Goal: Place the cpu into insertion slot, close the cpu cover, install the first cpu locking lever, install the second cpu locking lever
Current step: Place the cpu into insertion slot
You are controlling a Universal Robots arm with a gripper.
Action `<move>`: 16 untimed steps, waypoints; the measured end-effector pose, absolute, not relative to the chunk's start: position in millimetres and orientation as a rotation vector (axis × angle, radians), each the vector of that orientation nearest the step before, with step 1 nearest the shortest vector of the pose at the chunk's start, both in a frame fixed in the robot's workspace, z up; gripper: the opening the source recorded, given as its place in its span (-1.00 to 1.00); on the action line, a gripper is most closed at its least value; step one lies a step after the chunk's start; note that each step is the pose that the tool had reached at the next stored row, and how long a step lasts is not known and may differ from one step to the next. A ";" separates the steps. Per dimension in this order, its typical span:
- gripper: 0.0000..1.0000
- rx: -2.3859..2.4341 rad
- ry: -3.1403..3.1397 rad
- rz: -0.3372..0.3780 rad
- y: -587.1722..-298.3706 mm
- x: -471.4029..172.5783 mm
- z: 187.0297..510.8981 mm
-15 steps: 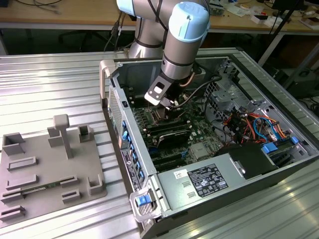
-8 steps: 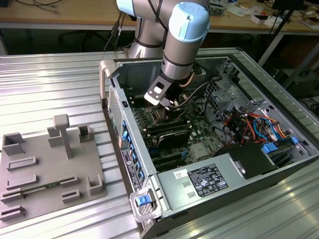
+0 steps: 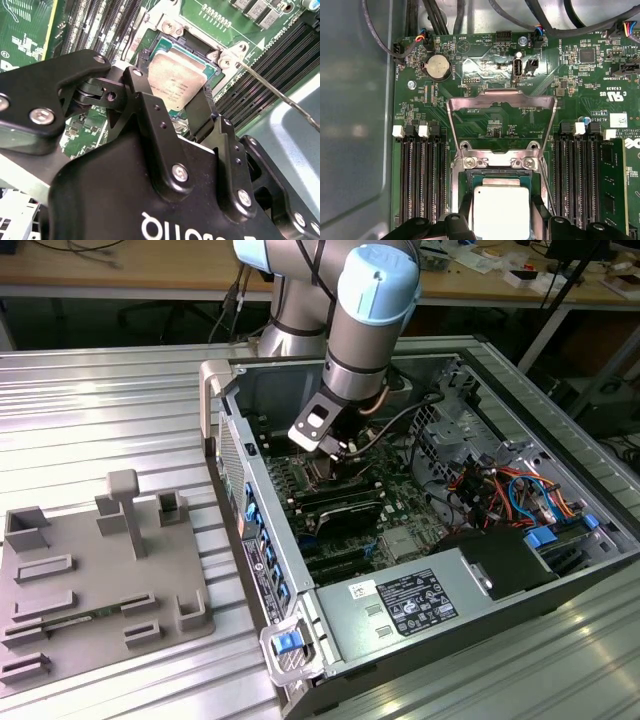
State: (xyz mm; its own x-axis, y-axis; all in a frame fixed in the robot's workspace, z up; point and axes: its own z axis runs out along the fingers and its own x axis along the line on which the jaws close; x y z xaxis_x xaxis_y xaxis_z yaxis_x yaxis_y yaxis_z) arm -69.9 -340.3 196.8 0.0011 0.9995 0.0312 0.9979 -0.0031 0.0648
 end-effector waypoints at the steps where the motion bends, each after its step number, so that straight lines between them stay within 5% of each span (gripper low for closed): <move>1: 0.08 2.208 2.198 0.105 -340.4 -69.6 196.8; 16: 0.08 2.201 2.207 0.104 -338.0 -69.2 195.7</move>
